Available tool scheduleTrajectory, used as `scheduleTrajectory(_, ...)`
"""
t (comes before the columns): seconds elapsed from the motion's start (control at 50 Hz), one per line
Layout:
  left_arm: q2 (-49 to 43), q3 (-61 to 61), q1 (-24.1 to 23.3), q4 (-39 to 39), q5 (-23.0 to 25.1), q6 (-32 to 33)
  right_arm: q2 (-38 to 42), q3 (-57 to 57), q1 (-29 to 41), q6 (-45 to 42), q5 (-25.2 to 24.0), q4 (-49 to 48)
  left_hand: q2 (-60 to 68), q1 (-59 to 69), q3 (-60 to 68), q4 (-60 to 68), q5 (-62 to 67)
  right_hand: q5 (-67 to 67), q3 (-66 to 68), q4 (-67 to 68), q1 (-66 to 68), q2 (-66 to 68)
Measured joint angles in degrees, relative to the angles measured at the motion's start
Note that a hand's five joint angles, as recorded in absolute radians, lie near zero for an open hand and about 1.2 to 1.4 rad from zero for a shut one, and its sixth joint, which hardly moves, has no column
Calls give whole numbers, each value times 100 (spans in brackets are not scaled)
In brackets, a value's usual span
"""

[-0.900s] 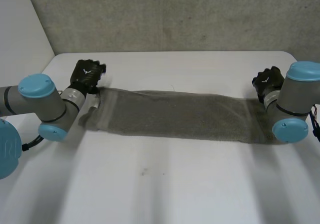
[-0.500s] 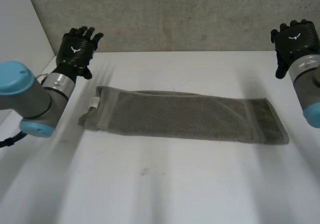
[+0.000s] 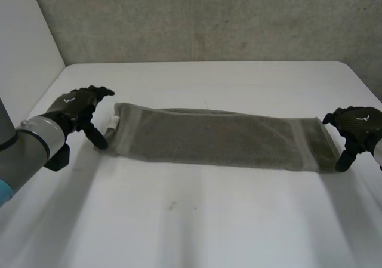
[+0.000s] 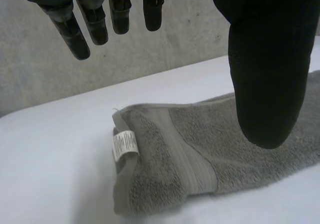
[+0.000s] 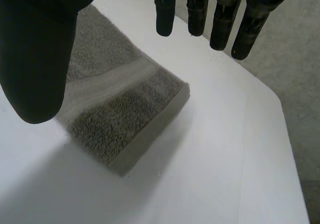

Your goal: Fold the towel.

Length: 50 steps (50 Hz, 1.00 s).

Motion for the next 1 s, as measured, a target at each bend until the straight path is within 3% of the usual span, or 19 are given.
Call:
scheduleTrajectory(0.14, -15, -470, 6, 707, -5, 13, 395, 230, -194, -38, -263, -683, -1, 0, 0, 2, 0, 24, 82, 24, 14, 16)
scheduleTrajectory(0.16, -15, -629, 11, 946, -10, 17, 620, 267, -239, -72, -386, -942, -1, 0, 0, 2, 0, 564, 732, 621, 393, 535)
scheduleTrajectory(0.22, -18, -797, 17, 1170, -14, 20, 866, 271, -285, -108, -528, -1134, -1, 0, 0, 2, 0, 832, 1036, 919, 684, 813)
scheduleTrajectory(0.42, -19, -932, 36, 1293, -4, 22, 1350, 135, -334, -212, -709, -1243, -1, 0, 0, 2, 0, 2024, 2332, 2209, 1791, 2193)
scheduleTrajectory(0.5, -19, -942, 38, 1289, 4, 22, 1443, 81, -333, -298, -685, -1239, -1, 0, 0, 2, 0, 3756, 4100, 3989, 3297, 3990)
scheduleTrajectory(0.52, -19, -947, 38, 1290, 7, 22, 1466, 61, -333, -326, -670, -1241, -1, 0, 0, 2, 0, 4640, 5002, 4904, 3948, 4946)
scheduleTrajectory(0.56, -20, -951, 39, 1291, 8, 22, 1491, 38, -337, -359, -647, -1251, -1, 0, 0, 2, 0, 4741, 5101, 5006, 4014, 4995)
scheduleTrajectory(0.74, -16, -985, 33, 1311, 10, 21, 1431, -30, -531, -466, -77, -1620, -2, 0, 0, 2, 0, 5152, 5495, 5469, 4172, 5328)
scheduleTrajectory(0.78, -10, -993, 31, 1312, 10, 21, 1409, -140, -714, -641, 325, -1722, -2, 0, 0, 2, 0, 5155, 5495, 5480, 4177, 5328)
scheduleTrajectory(0.86, 2, -994, 33, 1310, 10, 22, 1390, -335, -1041, -1014, 635, -1694, -2, 0, 0, 2, 0, 5159, 5524, 5487, 4178, 5328)
scheduleTrajectory(1.0, 48, -994, 38, 1308, 6, 22, 1267, -744, -1381, -1645, 834, -1562, -2, 0, 0, 2, 0, 5186, 5532, 5487, 4206, 5328)
